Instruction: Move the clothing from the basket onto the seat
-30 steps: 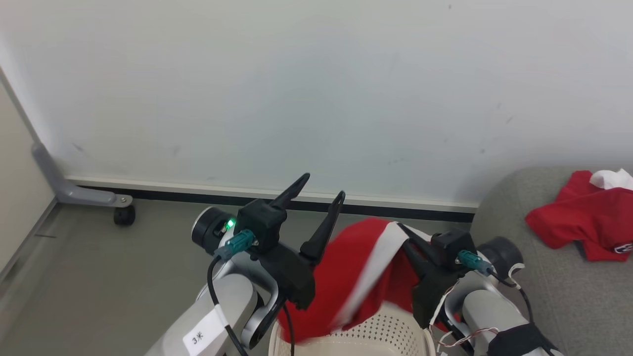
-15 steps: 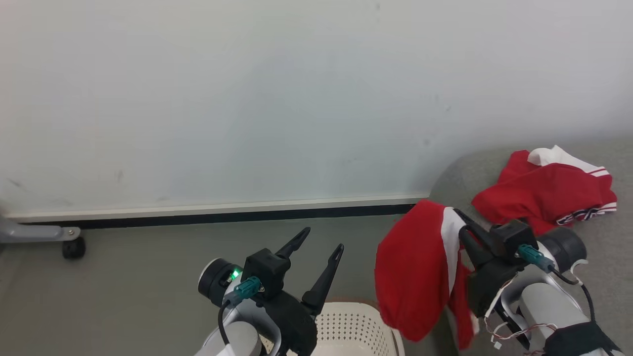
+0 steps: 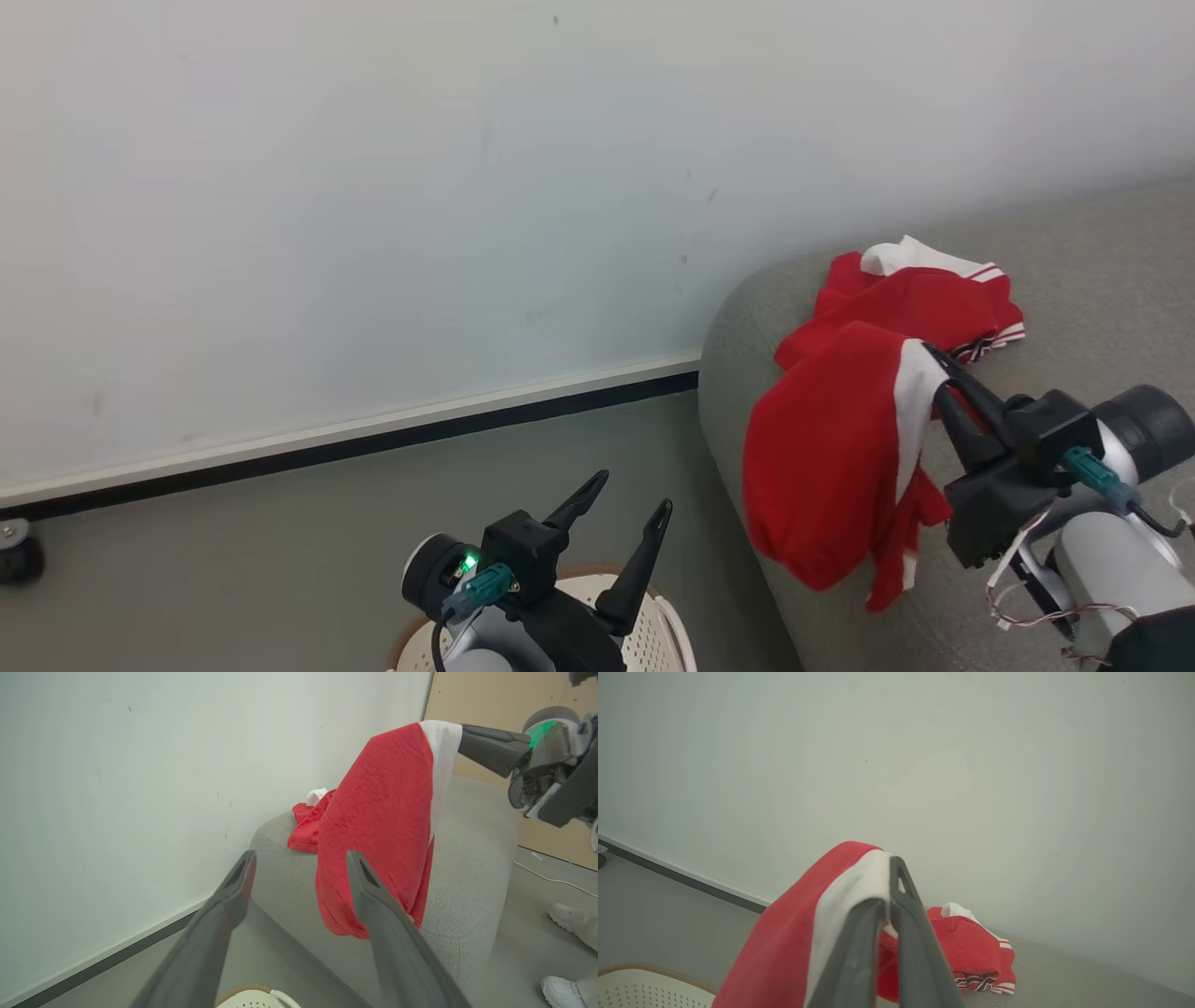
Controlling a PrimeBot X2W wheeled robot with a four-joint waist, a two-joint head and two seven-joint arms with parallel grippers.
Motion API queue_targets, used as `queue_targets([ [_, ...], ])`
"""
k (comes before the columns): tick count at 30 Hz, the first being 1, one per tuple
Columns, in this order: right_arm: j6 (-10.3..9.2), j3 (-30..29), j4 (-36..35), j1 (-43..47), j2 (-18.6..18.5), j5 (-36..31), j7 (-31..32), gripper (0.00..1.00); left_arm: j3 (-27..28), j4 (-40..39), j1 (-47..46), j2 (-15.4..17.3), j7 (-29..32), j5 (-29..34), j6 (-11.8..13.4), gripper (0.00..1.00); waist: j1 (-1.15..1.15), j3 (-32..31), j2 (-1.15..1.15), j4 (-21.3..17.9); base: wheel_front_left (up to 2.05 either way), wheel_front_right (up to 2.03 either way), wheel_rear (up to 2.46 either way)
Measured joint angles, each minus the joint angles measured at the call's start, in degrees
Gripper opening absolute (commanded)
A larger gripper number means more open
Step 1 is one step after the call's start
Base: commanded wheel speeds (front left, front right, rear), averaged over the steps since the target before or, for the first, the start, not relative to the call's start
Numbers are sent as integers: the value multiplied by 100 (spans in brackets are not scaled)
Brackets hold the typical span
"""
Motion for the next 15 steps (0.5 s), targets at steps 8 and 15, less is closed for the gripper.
queue_targets([
  [8, -107, -385, -671, 299, -592, 51, 33, 0, -119, -57, 3, -99, -53, 1, 12, 100, 0, 102, 0, -415, 0, 0, 0],
  [15, -155, -784, -1177, 259, -989, 203, 271, 0, -216, -169, -18, -122, -54, 37, 22, 100, 0, 378, 0, -459, 0, 0, 0],
])
